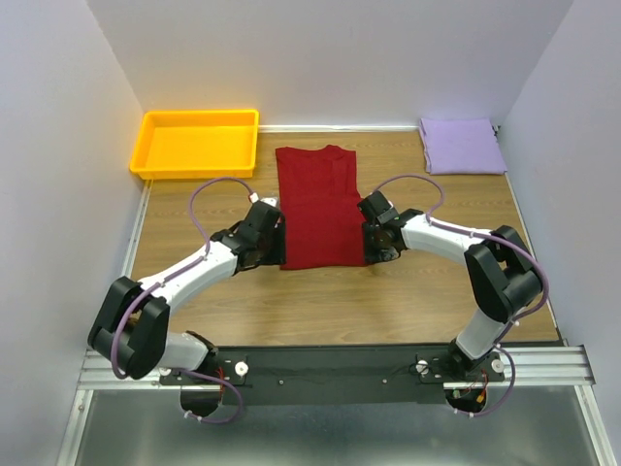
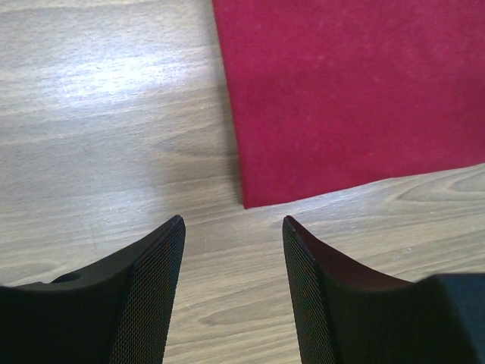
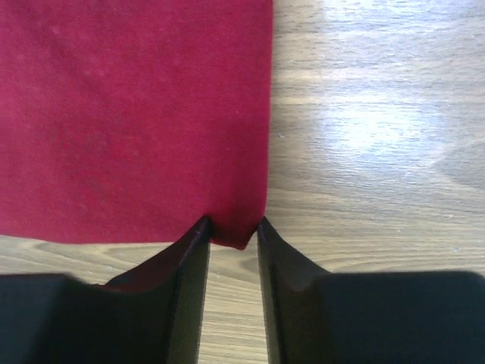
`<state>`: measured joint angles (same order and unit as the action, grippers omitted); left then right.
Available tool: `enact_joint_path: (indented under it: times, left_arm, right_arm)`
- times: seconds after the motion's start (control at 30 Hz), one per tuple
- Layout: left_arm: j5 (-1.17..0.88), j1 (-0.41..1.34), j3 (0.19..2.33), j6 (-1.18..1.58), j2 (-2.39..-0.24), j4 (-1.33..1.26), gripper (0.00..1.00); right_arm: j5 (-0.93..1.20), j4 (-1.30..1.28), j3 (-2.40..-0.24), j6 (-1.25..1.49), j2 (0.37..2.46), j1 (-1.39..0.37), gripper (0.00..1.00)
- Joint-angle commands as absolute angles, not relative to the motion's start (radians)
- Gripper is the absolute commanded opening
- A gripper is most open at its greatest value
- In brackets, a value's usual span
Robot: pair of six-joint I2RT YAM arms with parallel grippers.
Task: Fold and stack the t-shirts
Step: Fold the tshirt
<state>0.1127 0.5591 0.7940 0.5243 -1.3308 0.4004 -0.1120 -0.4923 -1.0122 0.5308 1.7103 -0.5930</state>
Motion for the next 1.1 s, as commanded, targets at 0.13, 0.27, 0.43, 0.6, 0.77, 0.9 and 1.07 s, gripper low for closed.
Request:
enact_joint_path:
  times: [0.13, 0.27, 0.43, 0.6, 0.77, 0.9, 1.07]
  left_arm:
    - [0.115, 0.571, 0.841, 0.535, -1.411, 0.428, 0.62]
    - [0.112, 0.577, 0.871, 0.541, -1.46, 0.443, 0.62]
    - [0.114, 0.586, 0.916, 0.545, -1.532, 0.465, 0.59]
    - [0.106, 0.592, 0.945, 0.542, -1.595, 0.494, 0.54]
    - [0.089, 0.618, 0.951, 0.541, -1.65, 0.502, 0.53]
    - [0.084, 0.64, 0.95, 0.543, -1.692, 0.515, 0.52]
    - [0.1, 0.652, 0.939, 0.558, -1.721, 0.518, 0.31]
  right_arm:
    - [-0.152, -0.514, -0.98, 0.506, 1.767, -0.604, 0.01]
    - [-0.163, -0.512, -0.966, 0.499, 1.738, -0.607, 0.01]
    - [-0.166, -0.512, -0.968, 0.492, 1.73, -0.614, 0.01]
    - [-0.166, -0.511, -0.969, 0.486, 1.738, -0.615, 0.01]
    - [-0.173, -0.509, -0.965, 0.483, 1.735, -0.617, 0.01]
    - [-0.175, -0.506, -0.963, 0.482, 1.73, -0.617, 0.01]
    - [-0.179, -0.506, -0.963, 0.482, 1.729, -0.617, 0.01]
